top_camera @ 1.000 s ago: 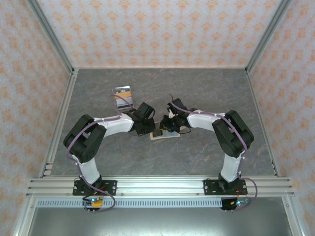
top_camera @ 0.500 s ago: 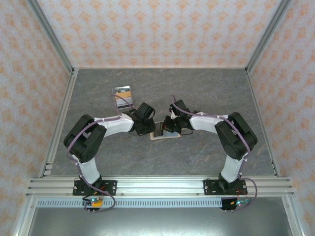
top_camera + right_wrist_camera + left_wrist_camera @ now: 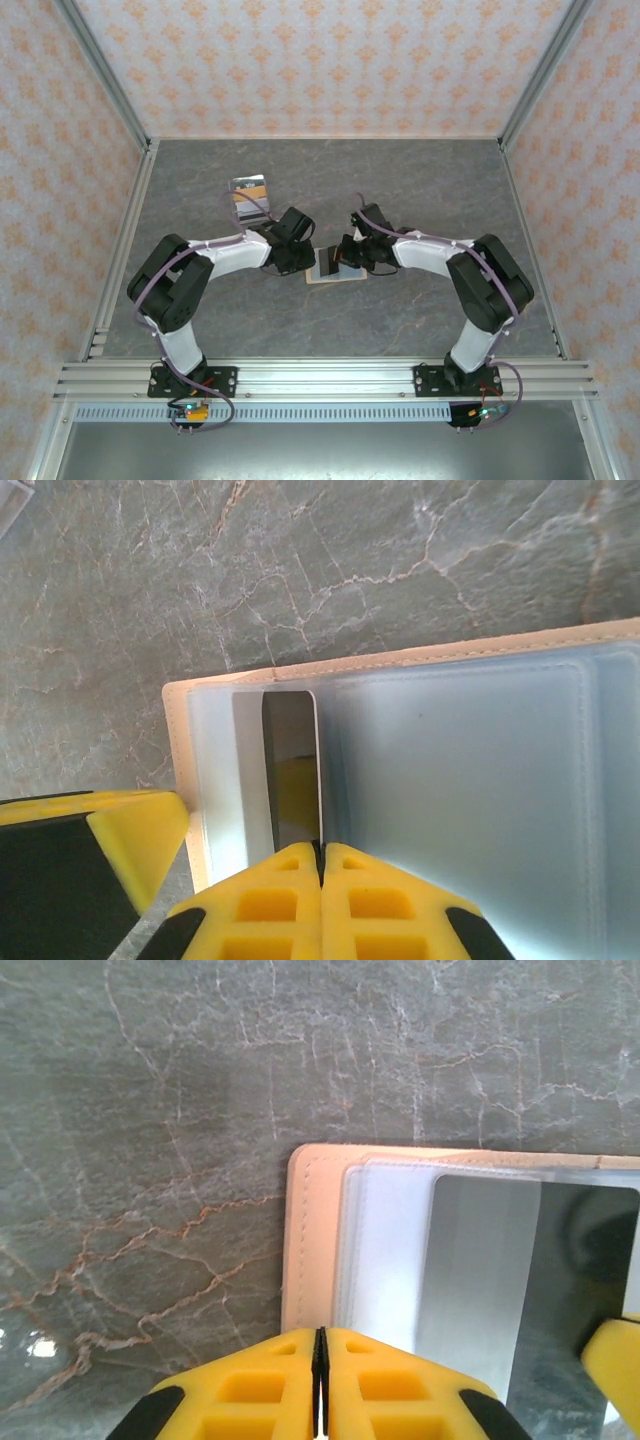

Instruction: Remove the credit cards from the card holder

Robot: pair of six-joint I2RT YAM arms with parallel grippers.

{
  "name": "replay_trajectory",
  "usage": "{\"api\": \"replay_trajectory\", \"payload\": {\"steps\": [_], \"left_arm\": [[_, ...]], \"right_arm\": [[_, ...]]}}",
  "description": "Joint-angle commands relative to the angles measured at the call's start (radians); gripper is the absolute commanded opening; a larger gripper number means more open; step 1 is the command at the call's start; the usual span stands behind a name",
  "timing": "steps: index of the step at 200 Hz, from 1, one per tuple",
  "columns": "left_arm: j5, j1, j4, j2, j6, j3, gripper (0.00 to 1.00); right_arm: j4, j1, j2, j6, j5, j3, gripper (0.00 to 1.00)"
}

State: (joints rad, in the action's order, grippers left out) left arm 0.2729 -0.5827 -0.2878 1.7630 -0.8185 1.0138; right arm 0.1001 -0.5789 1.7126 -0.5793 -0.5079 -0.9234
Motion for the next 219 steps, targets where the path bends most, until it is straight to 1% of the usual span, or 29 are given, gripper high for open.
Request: {"api": "replay_trajectory", "payload": {"steps": [1, 26, 56, 114, 141, 164, 183, 219], "left_arm": [[-0.026, -0.003, -0.039, -0.057, 0.034, 0.023, 0.13], [-0.014, -0.003, -0.023, -0.057, 0.032, 0.019, 0.17], [0.013, -0.004, 0.022, -0.063, 0.014, 0.008, 0.26], [0.066, 0.000, 0.102, -0.064, -0.033, -0.012, 0.34], [0.088, 0.018, 0.139, -0.078, -0.057, -0.042, 0.40], [0.136, 0.041, 0.225, -0.113, -0.089, -0.091, 0.45], [0.182, 0.059, 0.318, -0.144, -0.132, -0.133, 0.49], [0.297, 0.076, 0.548, -0.184, -0.242, -0.195, 0.59]], "right_arm": [[-0.022, 0.015, -0.053, -0.001, 0.060, 0.033, 0.00], [-0.042, 0.015, -0.085, 0.007, 0.055, 0.050, 0.00], [-0.060, 0.016, -0.121, 0.016, 0.053, 0.062, 0.00], [-0.059, 0.017, -0.172, 0.019, 0.084, 0.084, 0.00], [-0.056, 0.016, -0.214, 0.019, 0.106, 0.102, 0.00], [-0.072, 0.023, -0.258, 0.018, 0.112, 0.119, 0.00], [-0.126, 0.047, -0.290, -0.010, 0.068, 0.143, 0.00], [-0.314, 0.132, -0.327, -0.132, -0.103, 0.205, 0.00]]}}
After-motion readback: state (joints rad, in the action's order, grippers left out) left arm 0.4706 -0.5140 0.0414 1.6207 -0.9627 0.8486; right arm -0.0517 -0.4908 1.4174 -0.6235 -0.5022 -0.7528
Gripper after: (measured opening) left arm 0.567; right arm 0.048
